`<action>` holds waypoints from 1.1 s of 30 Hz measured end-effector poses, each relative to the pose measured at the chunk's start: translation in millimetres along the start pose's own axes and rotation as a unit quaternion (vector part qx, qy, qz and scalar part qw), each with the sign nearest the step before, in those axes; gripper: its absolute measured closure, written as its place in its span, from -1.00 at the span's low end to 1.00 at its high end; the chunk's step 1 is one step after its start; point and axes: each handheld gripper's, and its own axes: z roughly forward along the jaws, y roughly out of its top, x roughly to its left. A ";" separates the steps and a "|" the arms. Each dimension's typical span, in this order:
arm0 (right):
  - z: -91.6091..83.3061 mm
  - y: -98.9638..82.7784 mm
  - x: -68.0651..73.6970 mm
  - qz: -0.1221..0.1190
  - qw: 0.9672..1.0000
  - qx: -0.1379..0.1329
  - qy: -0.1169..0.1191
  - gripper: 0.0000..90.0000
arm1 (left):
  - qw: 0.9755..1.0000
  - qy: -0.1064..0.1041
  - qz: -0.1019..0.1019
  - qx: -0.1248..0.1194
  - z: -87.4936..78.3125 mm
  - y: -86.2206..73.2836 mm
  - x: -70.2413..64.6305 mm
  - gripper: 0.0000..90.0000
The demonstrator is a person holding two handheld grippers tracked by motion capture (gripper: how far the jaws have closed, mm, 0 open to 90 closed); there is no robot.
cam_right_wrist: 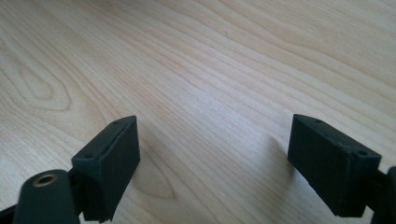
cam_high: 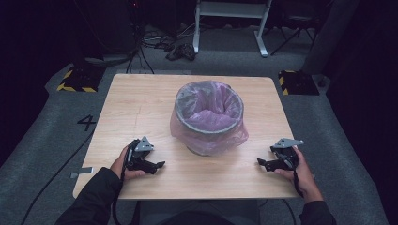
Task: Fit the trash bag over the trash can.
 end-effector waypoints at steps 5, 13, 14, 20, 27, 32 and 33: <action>-2.4 -8.8 -6.0 0.021 0.999 -0.022 -0.012 -0.64 | 1.000 -0.001 0.000 -0.001 0.1 0.0 0.0 -0.68; -4.6 -13.5 -11.6 0.024 0.999 -0.030 -0.016 -0.64 | 1.000 0.000 -0.002 -0.001 0.1 -0.2 -0.3 -0.68; -4.6 -13.5 -11.6 0.024 0.999 -0.030 -0.015 -0.64 | 1.000 0.001 0.000 0.000 0.0 -0.1 -0.2 -0.68; -4.7 -13.6 -11.2 0.023 0.999 -0.031 -0.018 -0.64 | 1.000 0.001 -0.002 0.000 0.0 -0.2 -0.5 -0.68; -4.9 -13.8 -10.8 0.025 0.999 -0.031 -0.018 -0.64 | 1.000 0.001 -0.002 0.000 0.0 -0.2 -0.4 -0.68; -4.9 -13.8 -11.0 0.025 0.999 -0.031 -0.017 -0.64 | 1.000 0.000 -0.002 -0.001 0.1 -0.2 -0.3 -0.68; -4.9 -13.8 -11.0 0.025 0.999 -0.031 -0.017 -0.64 | 1.000 0.000 -0.002 -0.001 0.1 -0.2 -0.3 -0.68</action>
